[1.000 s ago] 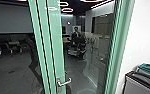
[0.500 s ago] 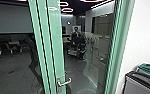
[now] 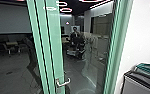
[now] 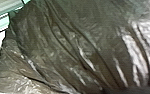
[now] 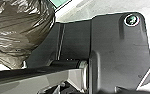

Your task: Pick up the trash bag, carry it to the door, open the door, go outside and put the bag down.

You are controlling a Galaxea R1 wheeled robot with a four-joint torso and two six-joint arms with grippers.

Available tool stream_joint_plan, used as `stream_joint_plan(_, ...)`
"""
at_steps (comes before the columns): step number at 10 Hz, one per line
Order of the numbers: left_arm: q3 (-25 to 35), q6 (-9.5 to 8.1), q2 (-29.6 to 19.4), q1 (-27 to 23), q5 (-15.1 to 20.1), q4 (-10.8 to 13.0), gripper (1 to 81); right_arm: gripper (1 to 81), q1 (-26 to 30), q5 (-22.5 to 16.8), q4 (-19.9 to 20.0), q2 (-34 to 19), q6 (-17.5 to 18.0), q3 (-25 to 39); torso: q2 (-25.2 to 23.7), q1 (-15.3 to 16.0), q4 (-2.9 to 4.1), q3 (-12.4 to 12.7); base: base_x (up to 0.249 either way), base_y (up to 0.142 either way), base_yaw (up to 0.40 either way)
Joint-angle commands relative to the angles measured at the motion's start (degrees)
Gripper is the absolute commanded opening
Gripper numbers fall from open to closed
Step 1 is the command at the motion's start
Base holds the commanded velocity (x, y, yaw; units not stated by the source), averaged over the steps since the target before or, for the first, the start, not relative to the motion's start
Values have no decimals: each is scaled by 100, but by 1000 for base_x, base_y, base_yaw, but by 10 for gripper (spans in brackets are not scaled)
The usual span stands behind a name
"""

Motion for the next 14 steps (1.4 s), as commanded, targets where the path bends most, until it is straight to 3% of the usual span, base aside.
stream_joint_plan(1,9,17,-23,-524,310,3,10,811,279,-250,-14,83,-31,47,0,0,0,0,0,0,-292)
stream_joint_plan(6,9,17,-14,-523,301,3,10,811,305,-250,-31,83,-31,47,0,2,0,-2,0,0,-218)
stream_joint_plan(14,0,17,-23,-506,292,29,10,811,288,-250,-14,83,-31,47,0,2,0,0,0,0,194)
